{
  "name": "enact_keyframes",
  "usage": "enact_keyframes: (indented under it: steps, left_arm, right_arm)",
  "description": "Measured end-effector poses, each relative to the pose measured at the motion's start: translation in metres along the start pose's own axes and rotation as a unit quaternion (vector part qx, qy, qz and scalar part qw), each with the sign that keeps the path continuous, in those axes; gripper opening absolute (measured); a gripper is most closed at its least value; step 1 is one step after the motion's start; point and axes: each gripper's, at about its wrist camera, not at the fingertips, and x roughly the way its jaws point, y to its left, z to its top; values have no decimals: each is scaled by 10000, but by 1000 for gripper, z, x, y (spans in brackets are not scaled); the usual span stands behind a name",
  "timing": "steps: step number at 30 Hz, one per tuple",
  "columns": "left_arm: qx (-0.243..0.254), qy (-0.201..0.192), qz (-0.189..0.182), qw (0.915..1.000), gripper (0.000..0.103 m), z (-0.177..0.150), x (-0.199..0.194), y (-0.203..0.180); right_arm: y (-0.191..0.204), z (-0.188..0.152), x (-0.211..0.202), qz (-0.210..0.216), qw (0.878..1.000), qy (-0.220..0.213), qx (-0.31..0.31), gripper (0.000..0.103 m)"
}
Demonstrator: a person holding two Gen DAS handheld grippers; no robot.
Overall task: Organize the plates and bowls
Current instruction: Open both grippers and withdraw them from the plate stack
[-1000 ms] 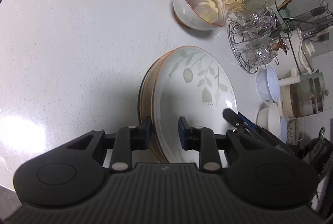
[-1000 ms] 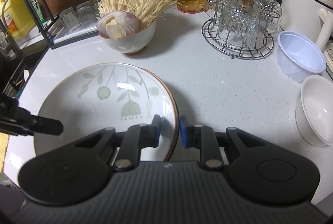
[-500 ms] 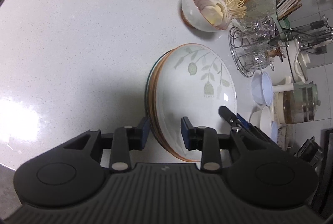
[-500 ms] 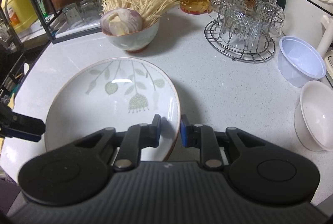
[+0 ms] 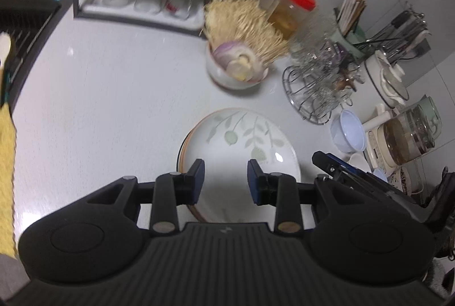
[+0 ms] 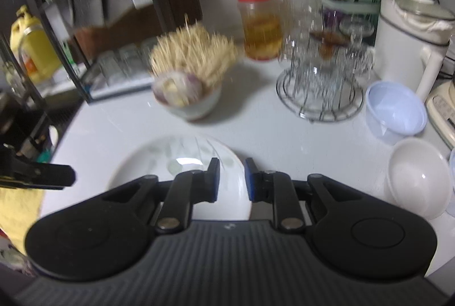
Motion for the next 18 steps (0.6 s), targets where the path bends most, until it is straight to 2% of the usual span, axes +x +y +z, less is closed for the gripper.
enact_keyframes:
  steps: [3,8,18]
  left_arm:
    - [205,-283,60,9994,37,3,-14,-14]
    - [440,-523,85,9976,37,2,-31,-31]
    - [952,-652,43,9933,37,-15,-47,-59]
  right_arm:
    - [2,8,-20,82,9998,-171,113,22]
    - [5,14,-52,209,9987,-414,195,22]
    - [7,8,-96,266,9968,-640,405,22]
